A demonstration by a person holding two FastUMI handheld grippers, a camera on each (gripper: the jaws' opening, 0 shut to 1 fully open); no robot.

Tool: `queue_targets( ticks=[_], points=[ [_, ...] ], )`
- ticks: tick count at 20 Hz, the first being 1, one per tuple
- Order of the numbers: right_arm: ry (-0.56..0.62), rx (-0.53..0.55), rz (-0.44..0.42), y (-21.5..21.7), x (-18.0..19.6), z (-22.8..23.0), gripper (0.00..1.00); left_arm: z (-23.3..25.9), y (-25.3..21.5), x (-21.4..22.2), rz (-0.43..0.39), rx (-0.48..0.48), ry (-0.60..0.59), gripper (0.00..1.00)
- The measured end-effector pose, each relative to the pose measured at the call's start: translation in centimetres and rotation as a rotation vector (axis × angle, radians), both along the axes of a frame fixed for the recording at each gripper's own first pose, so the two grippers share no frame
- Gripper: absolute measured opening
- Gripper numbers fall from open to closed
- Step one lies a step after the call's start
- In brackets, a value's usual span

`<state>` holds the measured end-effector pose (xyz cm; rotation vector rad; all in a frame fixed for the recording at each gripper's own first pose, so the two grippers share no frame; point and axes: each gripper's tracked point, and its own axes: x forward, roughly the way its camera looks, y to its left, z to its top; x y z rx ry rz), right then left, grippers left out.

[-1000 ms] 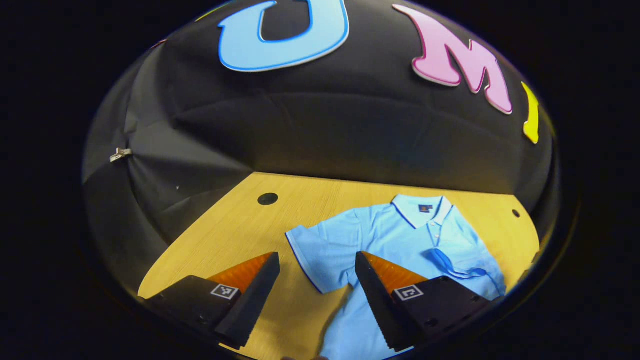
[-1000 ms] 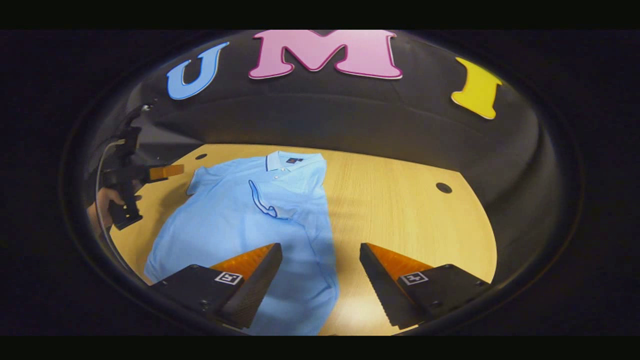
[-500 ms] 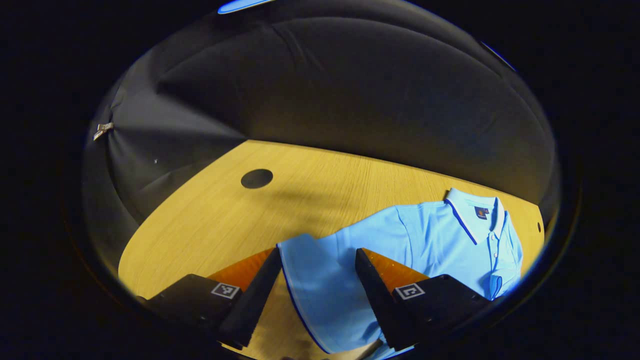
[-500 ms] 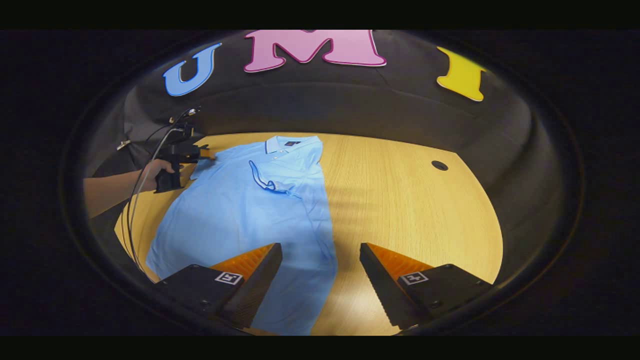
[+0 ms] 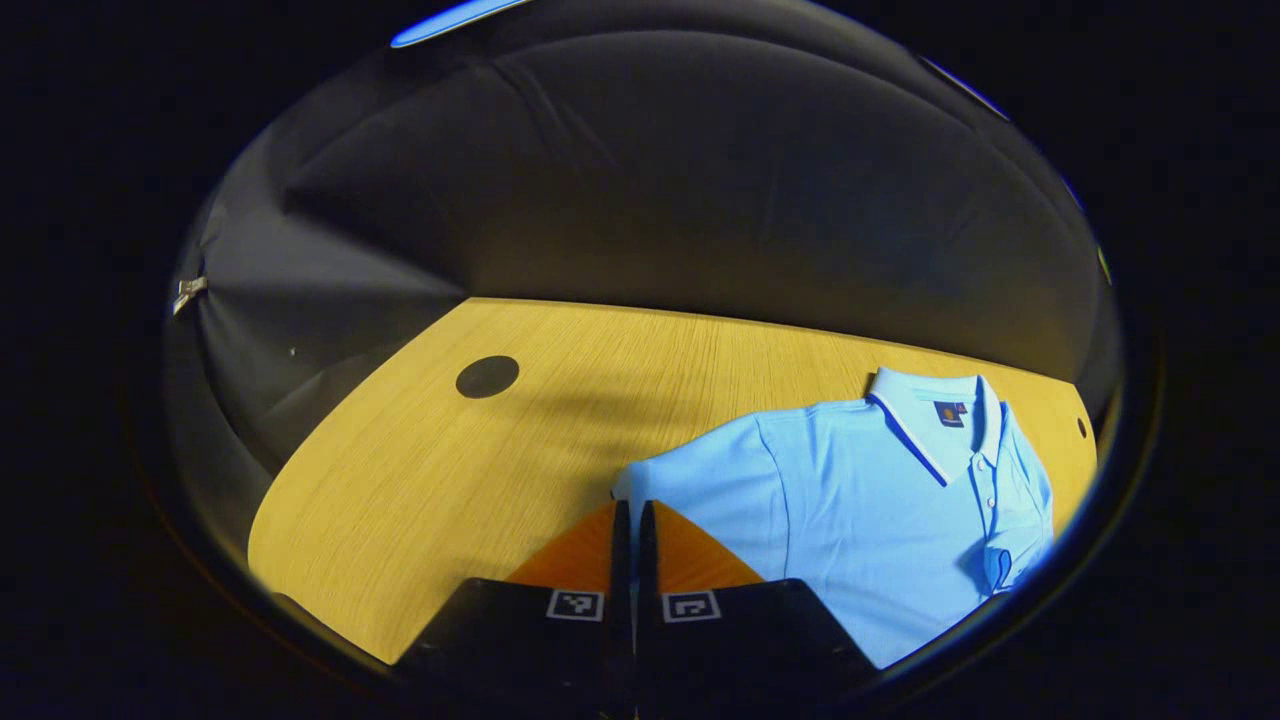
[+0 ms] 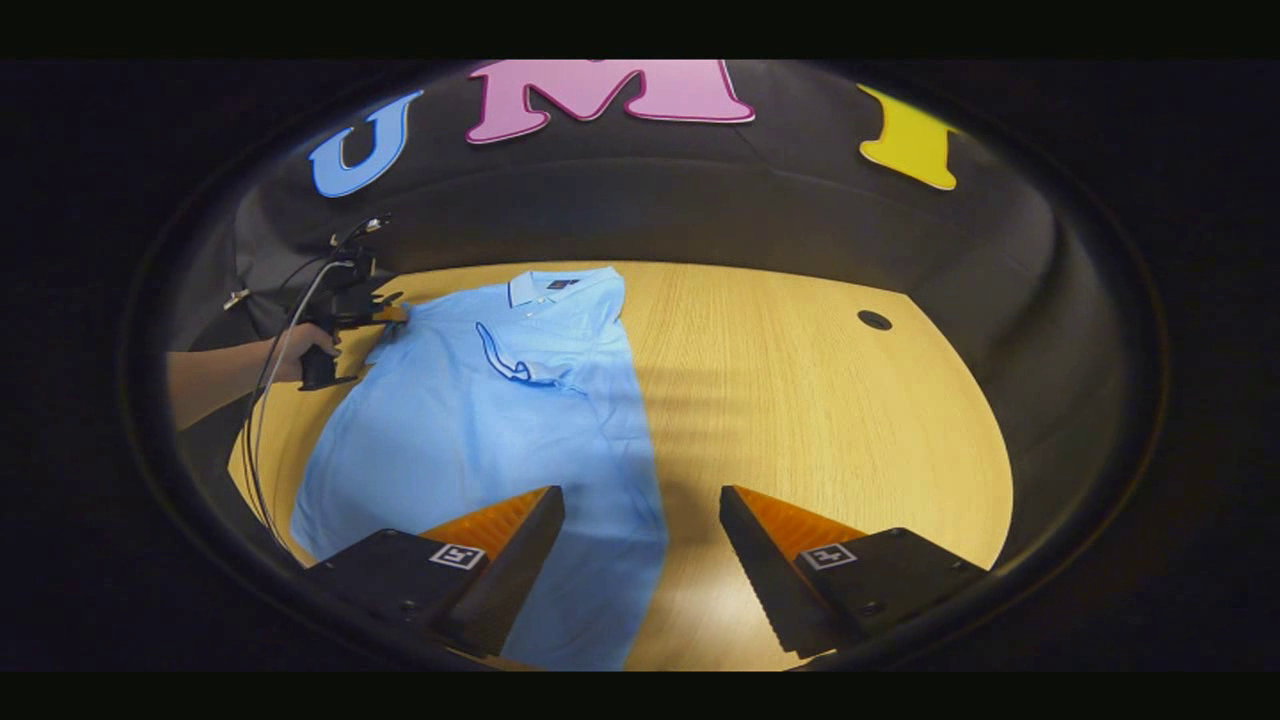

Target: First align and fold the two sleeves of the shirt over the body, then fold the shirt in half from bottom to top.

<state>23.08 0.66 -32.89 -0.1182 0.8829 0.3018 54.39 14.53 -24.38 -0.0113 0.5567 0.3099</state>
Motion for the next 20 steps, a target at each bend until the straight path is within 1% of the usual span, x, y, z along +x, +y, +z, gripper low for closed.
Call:
queue_targets(
  ticks=[3, 5, 6, 8, 9, 10, 11, 12, 13, 14, 15, 16, 17, 18, 20],
  points=[
    [-0.022, -0.002, -0.002, -0.4, 0.1, 0.5, 0.98, 0.1, -1.3, -0.4, -0.012, -0.013, 0.021, 0.06],
    [-0.030, -0.004, -0.005, -1.0, -0.1, 0.8, 0.98, 0.7, -1.9, -0.6, -0.021, 0.014, 0.033, 0.06],
    [-0.032, -0.006, -0.012, -1.4, -0.2, 0.9, 0.98, 1.6, -2.6, -0.5, -0.033, 0.024, 0.021, 0.06],
    [-0.030, -0.002, -0.033, -2.3, -0.7, 1.0, 0.98, 4.0, -4.5, 0.1, -0.074, 0.044, -0.023, 0.06],
    [-0.027, 0.001, -0.043, -2.6, -0.7, 1.0, 0.96, 5.2, -6.0, 0.2, -0.104, 0.043, -0.041, 0.06],
    [-0.026, 0.000, -0.054, -3.1, -1.1, 1.0, 0.98, 6.4, -8.2, 0.4, -0.141, 0.035, -0.061, 0.06],
    [-0.030, -0.005, -0.063, -3.6, -1.4, 1.0, 0.98, 7.1, -10.2, 0.4, -0.179, 0.008, -0.069, 0.06],
    [-0.039, -0.005, -0.073, -4.0, -1.5, 1.0, 0.96, 7.7, -12.9, 0.2, -0.225, -0.035, -0.082, 0.06],
    [-0.043, -0.003, -0.083, -4.3, -1.9, 1.2, 0.98, 8.4, -15.4, 0.0, -0.273, -0.073, -0.092, 0.06],
    [-0.038, -0.001, -0.093, -4.5, -2.3, 1.1, 0.98, 9.0, -17.4, -0.4, -0.312, -0.095, -0.100, 0.06],
    [-0.033, 0.006, -0.105, -4.7, -2.8, 1.1, 0.96, 9.5, -19.2, -0.9, -0.345, -0.113, -0.102, 0.06],
    [-0.031, 0.016, -0.116, -4.7, -3.2, 1.3, 0.98, 9.6, -21.1, -1.4, -0.375, -0.141, -0.099, 0.06],
    [-0.034, 0.022, -0.124, -4.9, -3.7, 1.5, 0.98, 10.2, -22.8, -2.2, -0.404, -0.182, -0.099, 0.05],
    [-0.040, 0.023, -0.128, -5.0, -4.0, 1.7, 0.98, 10.6, -24.7, -2.9, -0.433, -0.220, -0.104, 0.26],
    [-0.049, 0.021, -0.137, -5.3, -4.9, 1.9, 0.98, 11.3, -25.8, -4.6, -0.462, -0.238, -0.113, 0.68]
  ],
)
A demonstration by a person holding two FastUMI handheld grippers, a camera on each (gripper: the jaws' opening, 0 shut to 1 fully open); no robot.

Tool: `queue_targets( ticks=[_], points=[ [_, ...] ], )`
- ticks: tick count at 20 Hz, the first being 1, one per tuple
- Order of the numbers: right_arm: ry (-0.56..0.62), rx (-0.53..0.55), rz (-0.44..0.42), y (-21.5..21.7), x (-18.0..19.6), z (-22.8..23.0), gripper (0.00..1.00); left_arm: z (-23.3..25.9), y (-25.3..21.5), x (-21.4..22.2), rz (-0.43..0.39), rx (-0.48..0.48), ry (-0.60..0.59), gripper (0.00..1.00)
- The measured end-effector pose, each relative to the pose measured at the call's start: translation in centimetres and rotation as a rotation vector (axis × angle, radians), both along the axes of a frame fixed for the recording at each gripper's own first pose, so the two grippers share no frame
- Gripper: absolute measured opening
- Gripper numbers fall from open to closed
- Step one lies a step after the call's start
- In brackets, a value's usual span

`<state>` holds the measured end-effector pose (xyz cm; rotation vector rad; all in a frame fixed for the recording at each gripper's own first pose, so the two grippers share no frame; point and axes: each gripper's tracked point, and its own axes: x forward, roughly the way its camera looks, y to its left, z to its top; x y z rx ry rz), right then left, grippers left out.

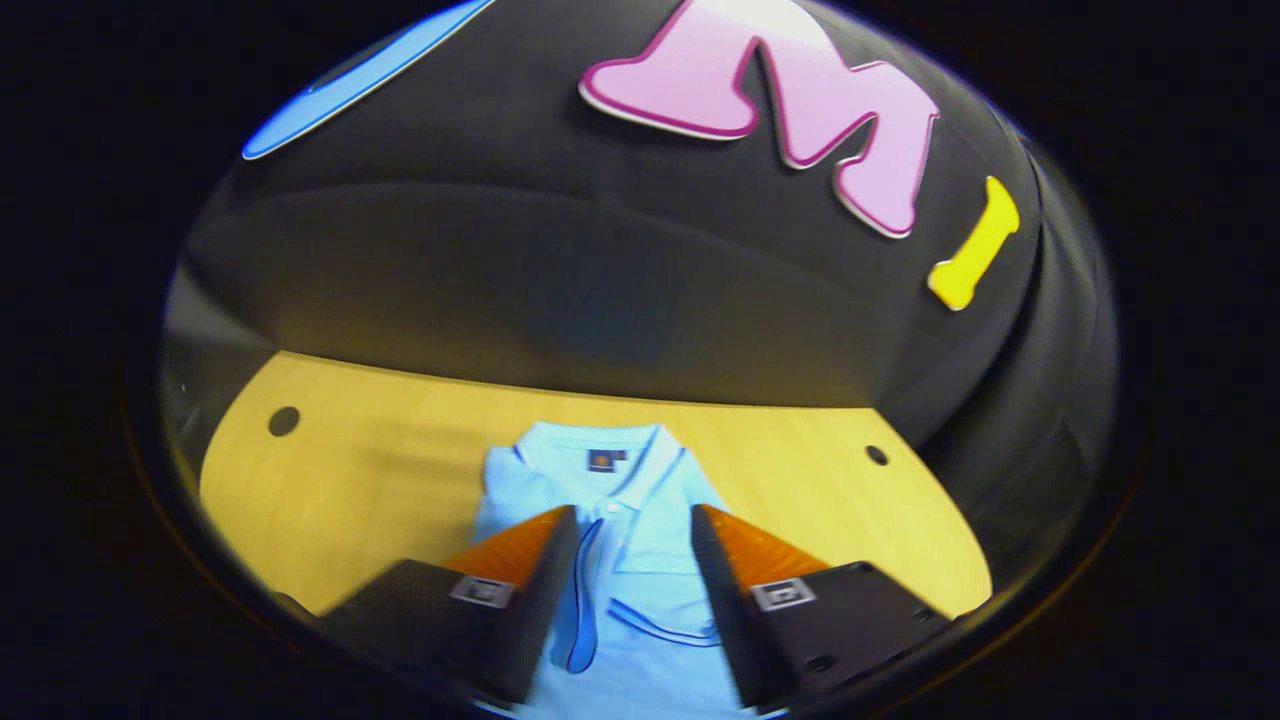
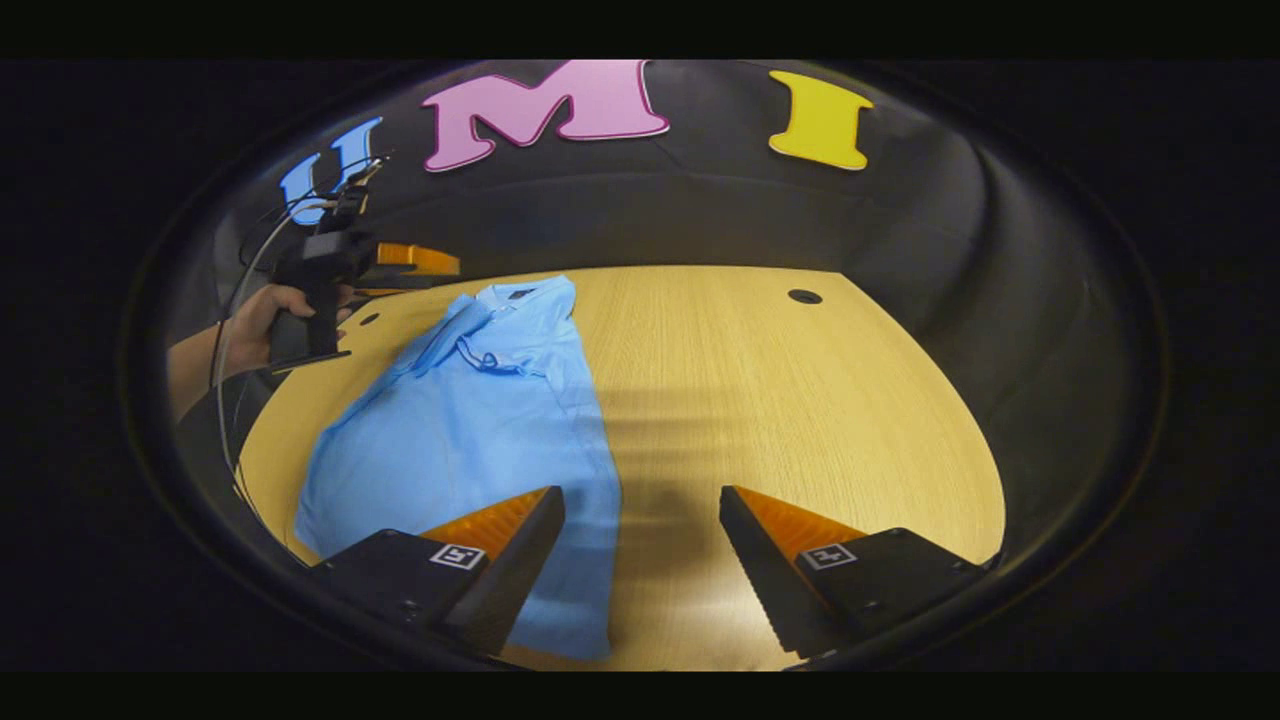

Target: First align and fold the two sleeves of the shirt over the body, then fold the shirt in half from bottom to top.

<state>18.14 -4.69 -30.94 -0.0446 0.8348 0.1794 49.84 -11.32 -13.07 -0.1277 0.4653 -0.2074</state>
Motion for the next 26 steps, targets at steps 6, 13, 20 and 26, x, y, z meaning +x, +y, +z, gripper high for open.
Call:
queue_targets(
  ticks=[6, 13, 20, 26],
  points=[
    [0.000, 0.006, -0.048, -0.5, -4.2, 0.9, 0.99, 2.0, 2.8, -8.0, 0.047, 0.109, -0.063, 0.97],
    [0.036, 0.015, -0.068, 0.4, -9.7, 1.4, 0.99, -1.0, 7.7, -25.4, 0.090, 0.173, -0.020, 0.97],
    [0.078, 0.004, -0.013, 3.2, -13.4, -0.8, 0.99, -10.0, 10.2, -36.4, 0.115, 0.222, 0.124, 0.97],
    [0.100, -0.044, -0.011, 4.6, -12.9, -4.4, 1.00, -15.4, 10.9, -38.0, 0.159, 0.200, 0.235, 0.98]
  ],
)
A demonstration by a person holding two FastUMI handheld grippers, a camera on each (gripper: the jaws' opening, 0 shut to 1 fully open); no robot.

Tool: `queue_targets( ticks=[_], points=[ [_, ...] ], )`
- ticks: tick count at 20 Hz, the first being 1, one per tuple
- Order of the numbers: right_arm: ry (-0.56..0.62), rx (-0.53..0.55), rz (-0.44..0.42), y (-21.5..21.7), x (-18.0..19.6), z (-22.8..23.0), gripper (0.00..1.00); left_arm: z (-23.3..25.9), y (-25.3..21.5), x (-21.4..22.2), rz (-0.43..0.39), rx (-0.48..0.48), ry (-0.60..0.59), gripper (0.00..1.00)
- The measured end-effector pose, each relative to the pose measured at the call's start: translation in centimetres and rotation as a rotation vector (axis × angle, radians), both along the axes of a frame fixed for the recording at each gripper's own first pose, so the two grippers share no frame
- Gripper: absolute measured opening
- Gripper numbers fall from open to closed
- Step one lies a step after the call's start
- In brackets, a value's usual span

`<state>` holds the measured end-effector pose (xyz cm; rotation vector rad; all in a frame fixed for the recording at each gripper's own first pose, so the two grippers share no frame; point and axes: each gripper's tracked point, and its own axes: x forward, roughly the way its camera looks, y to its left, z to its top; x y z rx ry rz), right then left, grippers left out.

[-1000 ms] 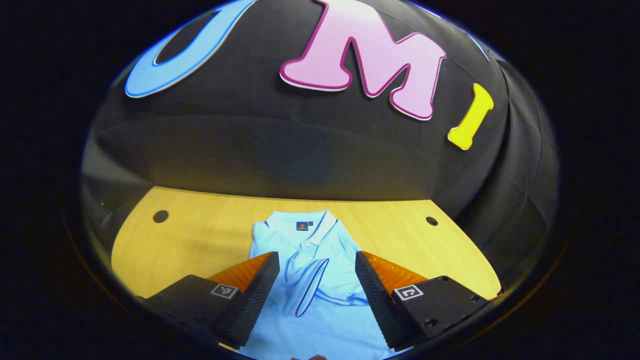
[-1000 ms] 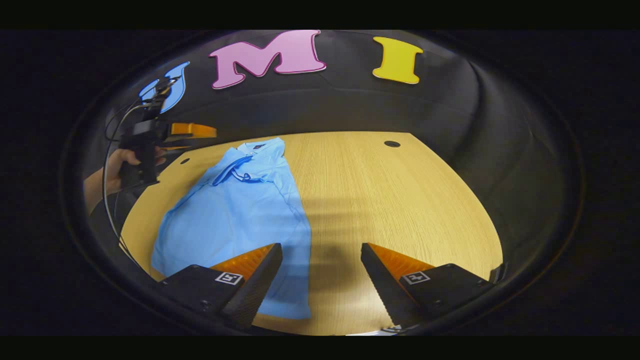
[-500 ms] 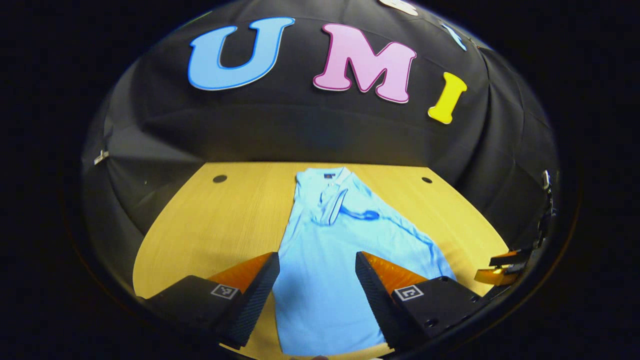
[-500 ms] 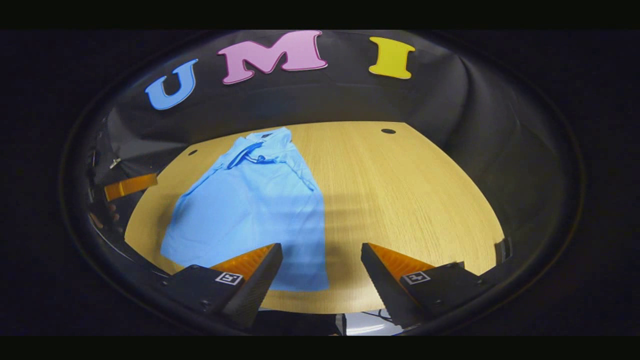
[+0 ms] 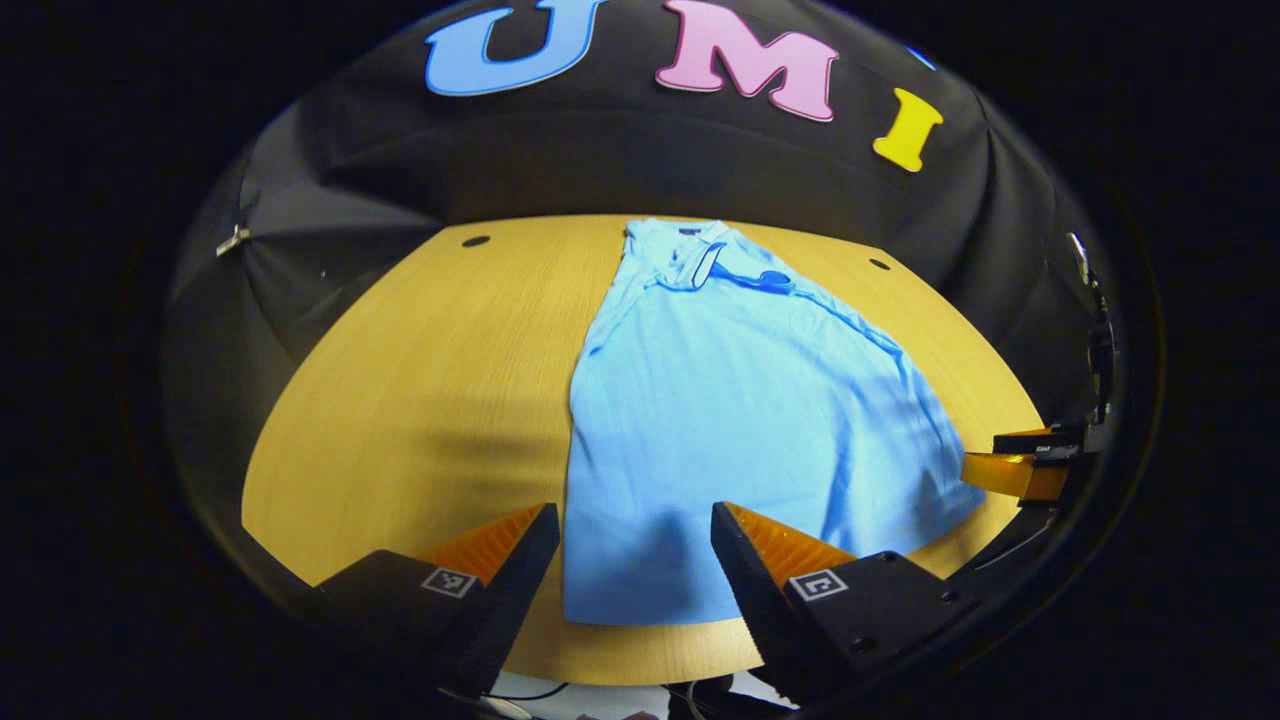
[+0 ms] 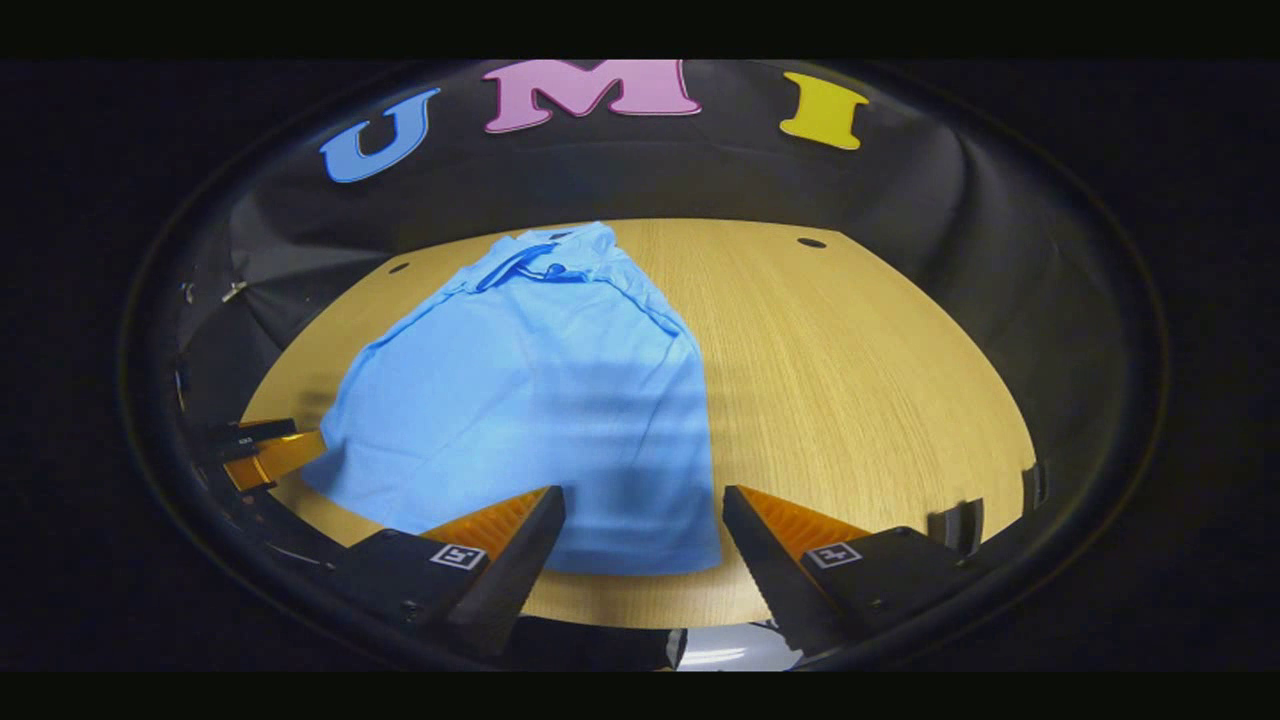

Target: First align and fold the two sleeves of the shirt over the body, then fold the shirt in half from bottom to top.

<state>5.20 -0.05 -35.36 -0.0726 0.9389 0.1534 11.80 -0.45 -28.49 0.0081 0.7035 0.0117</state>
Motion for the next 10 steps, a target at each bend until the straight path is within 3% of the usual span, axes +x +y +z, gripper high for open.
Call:
queue_targets(
  ticks=[1, 2, 5, 10],
  points=[
    [0.005, -0.006, -0.004, 0.1, 0.2, -0.4, 0.95, -0.6, 0.2, -0.1, 0.001, 0.017, 0.012, 0.98],
    [0.011, -0.005, -0.004, 0.3, 0.3, -0.9, 0.99, -1.4, 0.4, -0.1, -0.004, 0.035, 0.026, 0.98],
    [0.049, -0.032, -0.006, 0.3, 0.1, -2.5, 0.99, -2.3, 0.6, -0.4, -0.024, 0.071, 0.047, 0.98],
    [0.000, -0.021, -0.033, 0.3, 0.3, -2.2, 1.00, -2.8, 0.0, -0.1, -0.038, 0.069, 0.042, 0.99]
  ],
)
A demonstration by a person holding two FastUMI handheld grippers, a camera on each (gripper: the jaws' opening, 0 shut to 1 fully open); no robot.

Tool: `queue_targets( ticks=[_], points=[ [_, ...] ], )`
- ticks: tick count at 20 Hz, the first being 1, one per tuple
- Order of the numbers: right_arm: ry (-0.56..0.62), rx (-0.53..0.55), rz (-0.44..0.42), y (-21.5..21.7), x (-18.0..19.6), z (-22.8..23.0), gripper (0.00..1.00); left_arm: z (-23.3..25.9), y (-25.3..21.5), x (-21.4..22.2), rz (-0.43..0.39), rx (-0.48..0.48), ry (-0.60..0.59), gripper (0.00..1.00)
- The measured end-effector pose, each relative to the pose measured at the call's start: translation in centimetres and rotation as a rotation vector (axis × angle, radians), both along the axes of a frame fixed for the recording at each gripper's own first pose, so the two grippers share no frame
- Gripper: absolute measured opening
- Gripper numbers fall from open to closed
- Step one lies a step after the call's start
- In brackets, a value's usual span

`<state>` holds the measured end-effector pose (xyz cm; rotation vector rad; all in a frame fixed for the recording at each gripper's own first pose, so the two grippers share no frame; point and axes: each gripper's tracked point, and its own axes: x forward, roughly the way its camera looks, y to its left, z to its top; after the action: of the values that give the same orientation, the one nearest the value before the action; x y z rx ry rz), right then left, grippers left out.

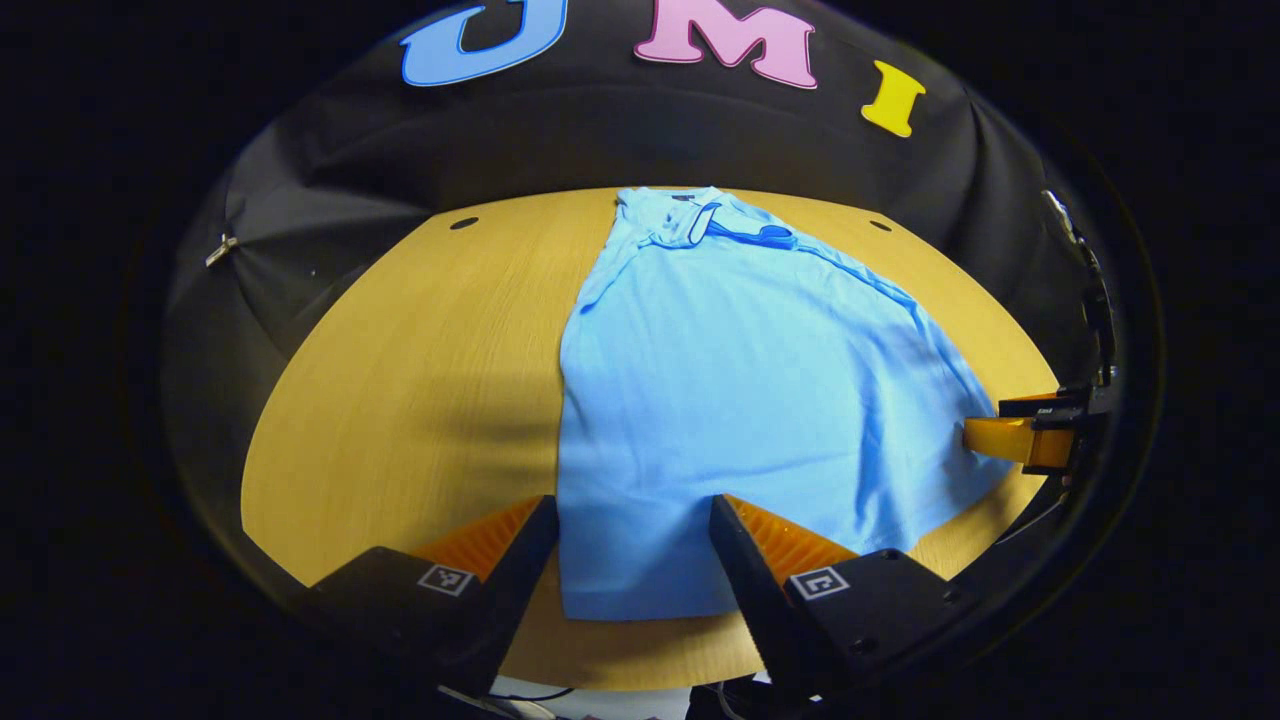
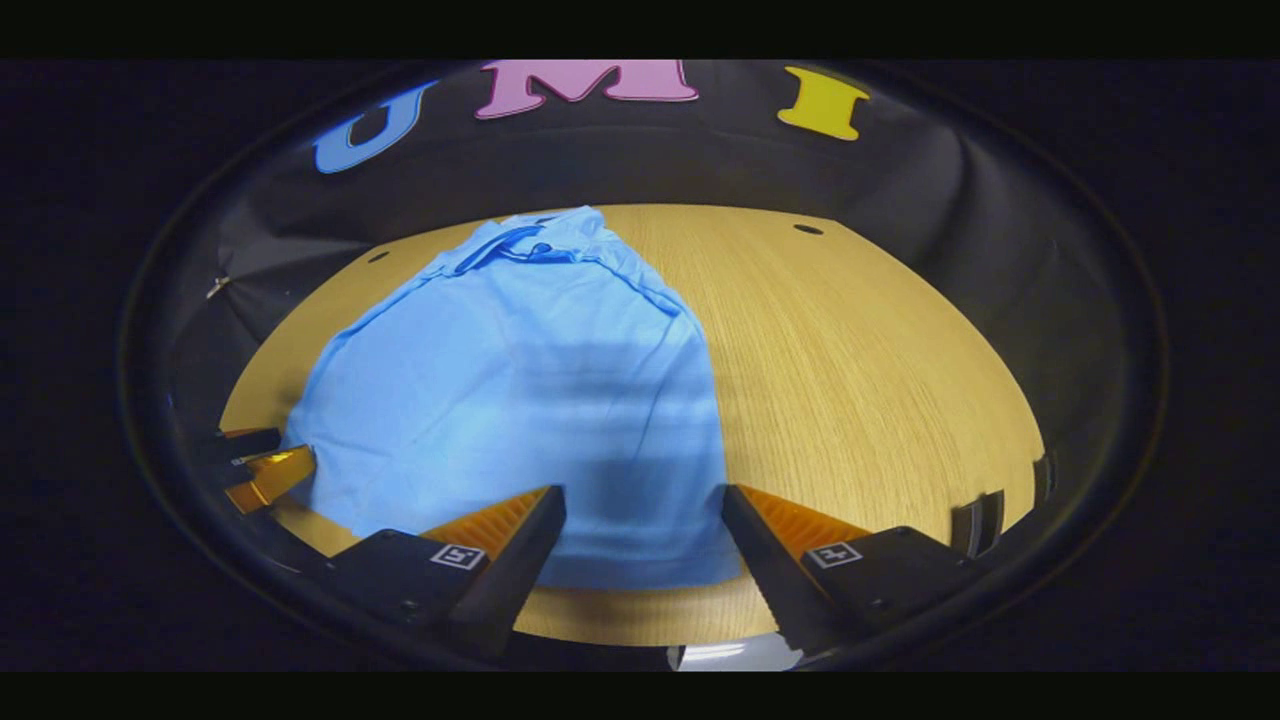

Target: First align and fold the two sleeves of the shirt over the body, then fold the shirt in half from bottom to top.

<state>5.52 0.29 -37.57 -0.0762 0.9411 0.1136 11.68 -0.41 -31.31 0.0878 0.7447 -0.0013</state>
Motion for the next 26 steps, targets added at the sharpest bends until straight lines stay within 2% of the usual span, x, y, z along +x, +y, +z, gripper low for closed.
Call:
queue_targets(
  ticks=[2, 3, 4, 5, 6, 7, 8, 9, 10, 11, 12, 13, 14, 15, 19, 21, 22, 25, 26],
  points=[
    [0.000, 0.003, -0.006, -0.1, 0.0, -0.1, 1.00, -0.1, -0.3, 0.0, -0.005, -0.003, -0.001, 0.97],
    [0.012, 0.000, -0.009, -0.1, -0.2, -0.2, 1.00, -0.1, -0.5, 0.0, -0.012, -0.001, 0.002, 0.90],
    [0.014, 0.003, -0.016, -0.2, -0.1, -0.1, 0.89, -0.2, -0.8, 0.1, -0.022, -0.007, 0.008, 0.88],
    [0.018, 0.003, -0.021, -0.2, 0.1, -0.2, 0.79, -0.1, -1.3, 0.1, -0.033, -0.007, 0.012, 0.81],
    [0.029, 0.004, -0.020, -0.2, 0.2, -0.3, 0.63, -0.2, -1.8, 0.1, -0.045, -0.007, 0.018, 0.74],
    [0.032, 0.009, -0.012, 0.0, 0.3, -0.3, 0.60, -0.1, -2.3, 0.1, -0.056, -0.009, 0.023, 0.61],
    [0.041, 0.013, -0.007, 0.1, 0.4, -0.3, 0.48, -0.3, -2.8, 0.2, -0.056, -0.007, 0.027, 0.53],
    [0.047, 0.018, 0.005, 0.4, 0.4, -0.2, 0.33, -0.3, -3.2, 0.1, -0.057, -0.009, 0.030, 0.35],
    [0.055, 0.017, 0.015, 0.5, 0.6, -0.4, 0.24, -0.3, -3.5, 0.0, -0.047, -0.014, 0.034, 0.28],
    [0.061, 0.012, 0.023, 0.5, 0.5, -0.3, 0.26, -0.1, -3.6, 0.0, -0.038, -0.018, 0.034, 0.14],
    [0.068, 0.016, 0.046, 0.8, 0.6, -0.4, 0.16, -0.2, -3.7, 0.0, -0.026, -0.026, 0.037, 0.11],
    [0.074, 0.024, 0.049, 0.9, 0.6, -0.3, 0.22, -0.2, -4.0, 0.0, -0.016, -0.046, 0.044, 0.07],
    [0.082, 0.032, 0.060, 1.0, 0.7, -0.2, 0.00, 0.0, -4.2, 0.0, -0.009, -0.072, 0.051, 0.07],
    [0.093, 0.043, 0.079, 1.1, 0.7, -0.4, 0.06, 0.0, -4.4, 0.1, 0.005, -0.090, 0.058, 0.06],
    [0.114, 0.068, 0.128, 1.0, 0.8, 0.5, 0.05, 0.7, -4.7, 0.1, 0.064, -0.155, 0.094, 0.06],
    [0.103, 0.082, 0.149, 1.1, 1.2, 1.4, 0.05, 2.2, -5.1, 0.5, 0.080, -0.185, 0.076, 0.06],
    [0.097, 0.086, 0.163, 1.2, 1.4, 2.0, 0.00, 3.0, -5.4, 0.7, 0.084, -0.195, 0.063, 0.06],
    [0.056, 0.109, 0.193, 1.7, 2.8, 4.2, 0.00, 6.2, -6.1, 1.6, 0.080, -0.207, 0.018, 0.06],
    [0.046, 0.121, 0.194, 1.9, 3.4, 4.9, 0.05, 7.2, -6.5, 1.9, 0.075, -0.211, 0.004, 0.06]
  ],
)
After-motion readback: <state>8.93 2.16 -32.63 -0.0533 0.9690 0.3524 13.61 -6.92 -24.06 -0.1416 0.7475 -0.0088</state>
